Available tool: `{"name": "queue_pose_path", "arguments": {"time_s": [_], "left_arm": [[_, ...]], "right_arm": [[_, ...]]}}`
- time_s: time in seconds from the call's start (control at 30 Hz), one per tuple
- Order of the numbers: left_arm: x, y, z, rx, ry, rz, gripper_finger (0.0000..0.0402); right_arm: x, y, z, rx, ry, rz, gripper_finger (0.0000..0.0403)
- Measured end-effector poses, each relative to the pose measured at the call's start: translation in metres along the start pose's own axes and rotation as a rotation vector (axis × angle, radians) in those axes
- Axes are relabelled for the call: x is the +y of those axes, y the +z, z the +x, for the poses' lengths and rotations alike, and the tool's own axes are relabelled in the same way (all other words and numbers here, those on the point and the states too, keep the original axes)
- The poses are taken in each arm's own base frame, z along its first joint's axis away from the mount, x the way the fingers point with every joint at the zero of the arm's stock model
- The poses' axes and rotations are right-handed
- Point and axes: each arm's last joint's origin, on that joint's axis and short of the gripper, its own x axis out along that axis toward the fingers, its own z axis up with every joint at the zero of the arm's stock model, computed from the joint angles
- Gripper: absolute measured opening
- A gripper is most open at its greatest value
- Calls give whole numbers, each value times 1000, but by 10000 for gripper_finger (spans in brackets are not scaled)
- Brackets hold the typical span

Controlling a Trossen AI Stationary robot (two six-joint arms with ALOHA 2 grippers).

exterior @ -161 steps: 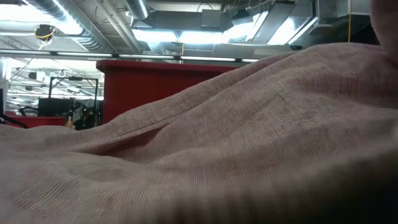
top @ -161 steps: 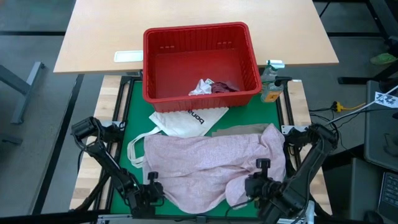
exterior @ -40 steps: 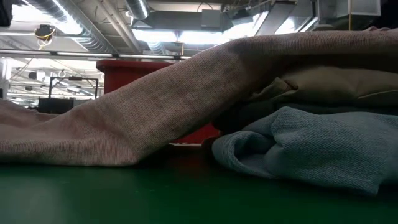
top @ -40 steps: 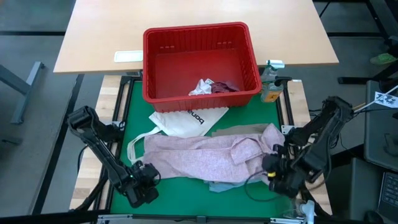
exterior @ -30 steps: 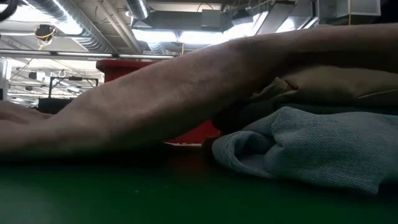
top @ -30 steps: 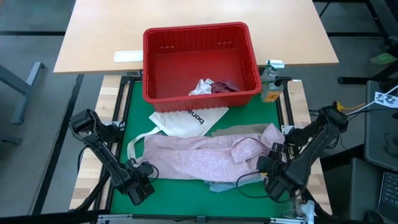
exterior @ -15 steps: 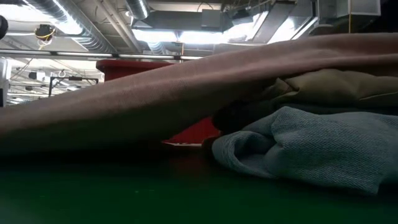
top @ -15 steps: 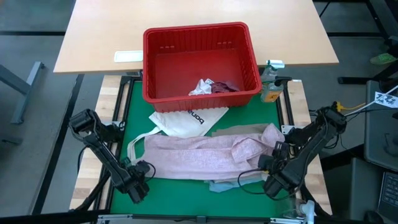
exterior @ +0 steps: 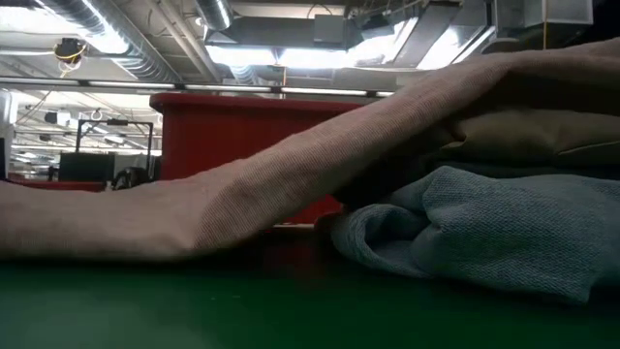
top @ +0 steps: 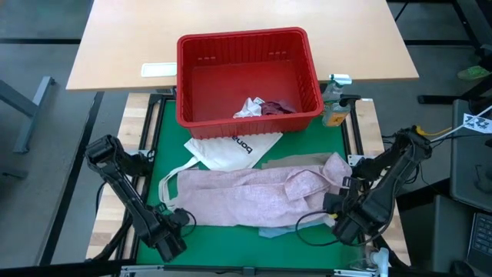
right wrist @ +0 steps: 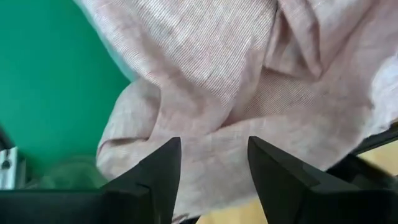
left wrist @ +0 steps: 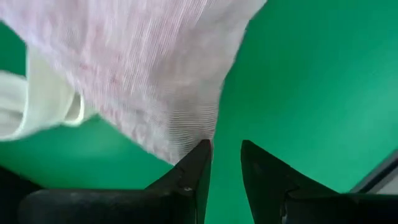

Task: Fold laundry
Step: Fold the pink shirt

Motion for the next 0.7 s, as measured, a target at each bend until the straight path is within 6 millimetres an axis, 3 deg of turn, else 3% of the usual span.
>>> {"name": "queue_pose_path", "arguments": {"time_s": [0.37, 0.7], "left_arm": [[-15, 38, -9, -597, -137, -125, 84], [-13, 71, -10, -665, -108, -118, 84]], "right_arm": [[9, -5, -2, 223, 165, 169, 186], [24, -26, -5, 154, 178, 277, 186]]}}
